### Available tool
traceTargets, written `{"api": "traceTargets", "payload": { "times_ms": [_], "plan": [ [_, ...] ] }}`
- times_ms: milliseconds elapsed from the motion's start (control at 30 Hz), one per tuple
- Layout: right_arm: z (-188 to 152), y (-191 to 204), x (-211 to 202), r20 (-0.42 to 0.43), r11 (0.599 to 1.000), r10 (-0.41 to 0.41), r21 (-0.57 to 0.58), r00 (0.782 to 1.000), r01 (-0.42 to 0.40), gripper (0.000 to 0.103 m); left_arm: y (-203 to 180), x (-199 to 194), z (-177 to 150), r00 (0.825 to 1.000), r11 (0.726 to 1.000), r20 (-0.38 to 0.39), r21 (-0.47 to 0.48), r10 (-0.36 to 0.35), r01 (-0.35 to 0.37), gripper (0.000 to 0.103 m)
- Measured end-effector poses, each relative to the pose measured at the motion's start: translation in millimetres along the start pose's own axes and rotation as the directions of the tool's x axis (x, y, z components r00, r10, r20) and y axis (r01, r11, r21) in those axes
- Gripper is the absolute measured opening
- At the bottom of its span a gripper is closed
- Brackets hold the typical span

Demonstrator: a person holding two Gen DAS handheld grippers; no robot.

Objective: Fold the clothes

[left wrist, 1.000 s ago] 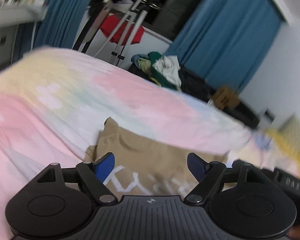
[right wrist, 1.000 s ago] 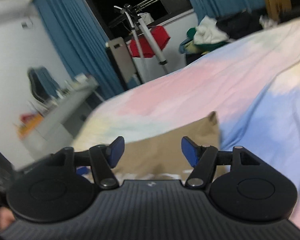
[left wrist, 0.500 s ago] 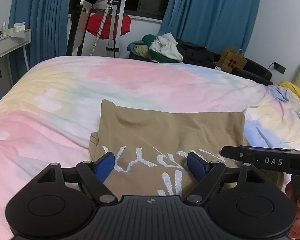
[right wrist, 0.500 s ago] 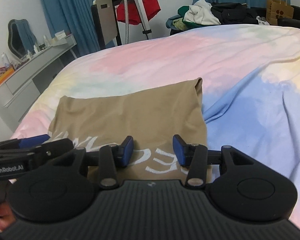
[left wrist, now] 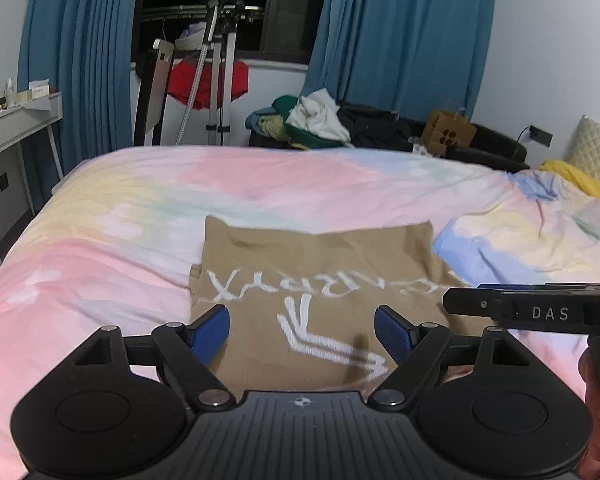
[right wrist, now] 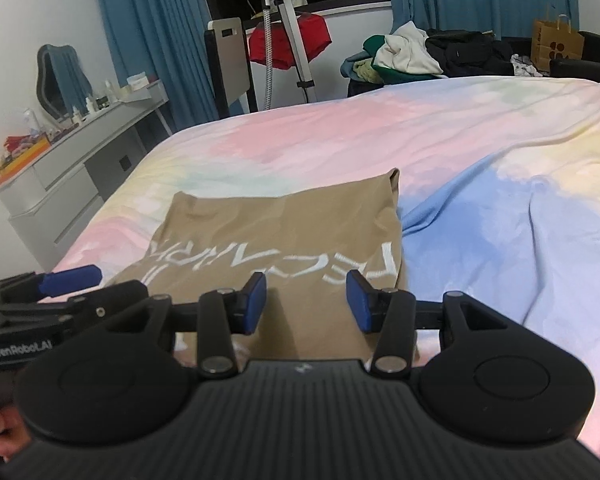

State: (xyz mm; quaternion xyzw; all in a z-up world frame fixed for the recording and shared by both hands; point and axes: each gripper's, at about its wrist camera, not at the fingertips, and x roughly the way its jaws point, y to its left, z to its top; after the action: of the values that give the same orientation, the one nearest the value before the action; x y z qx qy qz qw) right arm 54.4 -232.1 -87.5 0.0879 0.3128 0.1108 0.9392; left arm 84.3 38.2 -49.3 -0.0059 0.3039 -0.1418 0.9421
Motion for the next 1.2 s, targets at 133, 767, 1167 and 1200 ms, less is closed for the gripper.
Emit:
{"api": "traceTargets", "payload": {
  "times_ms": [133, 767, 1167, 1200],
  "plan": [
    [-8, -1, 18, -0.047, 1.0, -0.013, -0.019, 0.999, 0.012, 0.047, 4, 11, -3, 0.999, 1.0, -0.046, -0.025, -0.003, 0.002, 0.081],
    [-6, -1, 27, -0.085, 1.0, -0.018, 0.008, 0.996, 0.019, 0.047, 62, 23, -43, 0.953, 0.719, -0.053, -0.669, -0.299, 0.189, 0.087],
    [-3, 1, 27, -0.086, 1.0, -0.027, 0.009, 0.996, 0.028, 0.048, 96, 49, -66, 0.965, 0.492, 0.019, -0.858, -0.263, 0.15, 0.066],
    [-3, 3, 27, -0.083, 1.0, -0.031, 0.003, 0.996, 0.031, 0.048, 95, 48, -66, 0.966, 0.494, 0.021, -0.856, -0.257, 0.15, 0.062]
  ]
}}
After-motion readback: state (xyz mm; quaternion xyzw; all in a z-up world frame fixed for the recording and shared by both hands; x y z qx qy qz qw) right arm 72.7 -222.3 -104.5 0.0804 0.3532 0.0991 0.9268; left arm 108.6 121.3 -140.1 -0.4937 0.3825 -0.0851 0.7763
